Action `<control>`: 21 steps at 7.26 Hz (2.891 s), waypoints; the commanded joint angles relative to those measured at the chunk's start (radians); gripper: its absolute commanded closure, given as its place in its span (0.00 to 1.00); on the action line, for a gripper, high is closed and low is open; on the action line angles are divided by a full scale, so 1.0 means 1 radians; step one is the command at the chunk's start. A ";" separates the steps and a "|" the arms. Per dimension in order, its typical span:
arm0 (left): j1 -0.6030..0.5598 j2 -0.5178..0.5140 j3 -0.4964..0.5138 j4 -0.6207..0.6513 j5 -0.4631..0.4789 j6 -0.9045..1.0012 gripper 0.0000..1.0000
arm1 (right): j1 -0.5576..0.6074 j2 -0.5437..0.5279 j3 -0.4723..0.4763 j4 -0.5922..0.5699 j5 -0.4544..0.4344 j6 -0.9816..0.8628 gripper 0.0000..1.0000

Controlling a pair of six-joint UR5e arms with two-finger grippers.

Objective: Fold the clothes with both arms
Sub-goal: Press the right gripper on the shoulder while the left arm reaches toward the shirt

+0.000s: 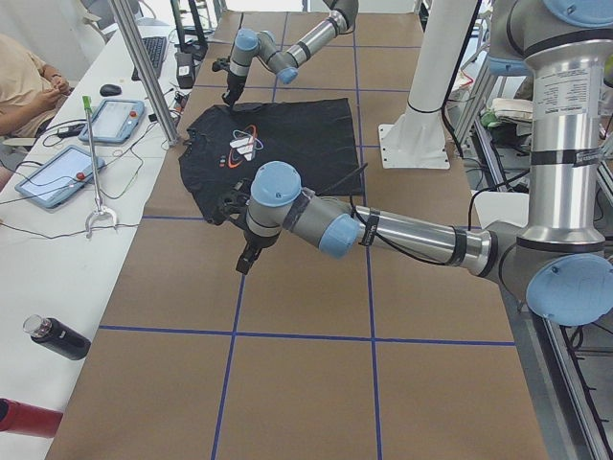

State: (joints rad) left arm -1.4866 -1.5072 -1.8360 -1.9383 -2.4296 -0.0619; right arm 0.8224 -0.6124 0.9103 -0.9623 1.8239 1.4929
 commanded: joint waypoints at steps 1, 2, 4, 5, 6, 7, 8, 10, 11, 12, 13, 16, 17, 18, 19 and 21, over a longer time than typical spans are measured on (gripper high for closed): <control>0.121 -0.031 -0.005 -0.176 -0.006 -0.208 0.00 | -0.002 -0.053 0.106 -0.004 0.017 0.024 0.00; 0.188 -0.098 -0.002 -0.195 0.001 -0.323 0.01 | -0.003 -0.128 0.192 -0.009 0.058 0.024 0.00; 0.297 -0.251 0.099 -0.192 0.001 -0.380 0.02 | -0.003 -0.272 0.417 -0.072 0.080 0.026 0.00; 0.342 -0.333 0.218 -0.206 0.001 -0.438 0.02 | -0.011 -0.352 0.593 -0.163 0.095 0.024 0.00; 0.354 -0.419 0.336 -0.214 0.026 -0.443 0.02 | -0.011 -0.442 0.733 -0.180 0.139 0.021 0.00; 0.356 -0.503 0.463 -0.246 0.097 -0.452 0.02 | -0.005 -0.507 0.819 -0.179 0.181 0.018 0.00; 0.358 -0.568 0.623 -0.349 0.107 -0.454 0.04 | -0.005 -0.556 0.875 -0.180 0.184 0.014 0.00; 0.362 -0.626 0.860 -0.603 0.203 -0.542 0.08 | -0.003 -0.569 0.884 -0.179 0.184 0.010 0.00; 0.408 -0.661 0.886 -0.619 0.210 -0.681 0.11 | 0.000 -0.570 0.883 -0.179 0.183 0.010 0.00; 0.448 -0.665 0.912 -0.693 0.281 -0.793 0.13 | -0.002 -0.576 0.883 -0.179 0.181 0.010 0.00; 0.474 -0.679 0.976 -0.811 0.299 -0.963 0.18 | -0.002 -0.589 0.886 -0.179 0.178 0.010 0.00; 0.482 -0.711 1.032 -0.818 0.320 -1.001 0.29 | 0.011 -0.596 0.874 -0.179 0.181 0.009 0.00; 0.482 -0.726 1.034 -0.817 0.330 -1.007 0.37 | 0.011 -0.604 0.878 -0.179 0.181 0.009 0.00; 0.482 -0.732 1.053 -0.817 0.355 -1.007 0.40 | 0.009 -0.609 0.877 -0.179 0.176 0.009 0.00; 0.483 -0.746 1.072 -0.817 0.372 -1.006 0.41 | 0.009 -0.612 0.875 -0.179 0.173 0.009 0.00; 0.490 -0.754 1.084 -0.815 0.383 -1.006 0.43 | 0.006 -0.615 0.871 -0.177 0.170 0.009 0.00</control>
State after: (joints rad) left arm -1.0006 -2.2564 -0.7595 -2.7547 -2.0551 -1.0677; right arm 0.8300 -1.2261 1.7834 -1.1403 1.9958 1.5018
